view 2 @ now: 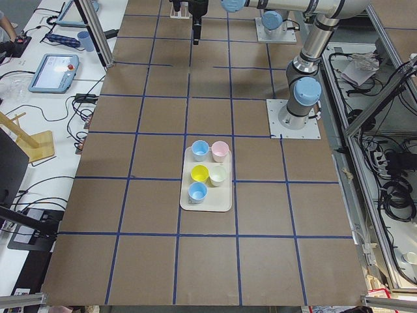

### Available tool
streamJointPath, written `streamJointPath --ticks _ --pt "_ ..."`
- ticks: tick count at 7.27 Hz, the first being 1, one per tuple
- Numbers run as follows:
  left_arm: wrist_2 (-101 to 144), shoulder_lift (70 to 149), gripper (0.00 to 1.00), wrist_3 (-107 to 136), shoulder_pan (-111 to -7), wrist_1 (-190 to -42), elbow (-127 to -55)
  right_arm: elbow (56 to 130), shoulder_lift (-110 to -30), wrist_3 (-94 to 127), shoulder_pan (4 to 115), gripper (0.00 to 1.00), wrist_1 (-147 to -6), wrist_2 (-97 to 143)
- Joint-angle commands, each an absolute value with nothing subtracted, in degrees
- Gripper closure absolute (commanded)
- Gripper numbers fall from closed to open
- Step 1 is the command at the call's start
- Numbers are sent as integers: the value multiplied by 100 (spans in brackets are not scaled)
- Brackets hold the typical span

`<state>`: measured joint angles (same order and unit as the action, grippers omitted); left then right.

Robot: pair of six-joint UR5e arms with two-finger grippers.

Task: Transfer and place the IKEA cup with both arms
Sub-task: 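Lower the right gripper and close it on the white cup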

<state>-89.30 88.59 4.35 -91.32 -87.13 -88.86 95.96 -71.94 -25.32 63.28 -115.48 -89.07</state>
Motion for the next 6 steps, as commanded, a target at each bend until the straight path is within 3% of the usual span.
streamJointPath --ticks 1,3,4,6 --pt "-8930 8859 0 431 -9132 -8719 -8895 9589 -7172 -2522 6328 19 -11566 -8886" --pt "-8930 8824 0 431 -9123 -8719 -8903 9589 -7172 -2522 6328 32 -11566 -8895" --pt "-8921 8859 0 431 -9132 -8719 -8886 9589 -7181 -2514 6328 49 -11566 -8929" --pt "-8921 8859 0 431 -9132 -8719 -8886 9580 -7224 -2496 6328 70 -11558 -8982"
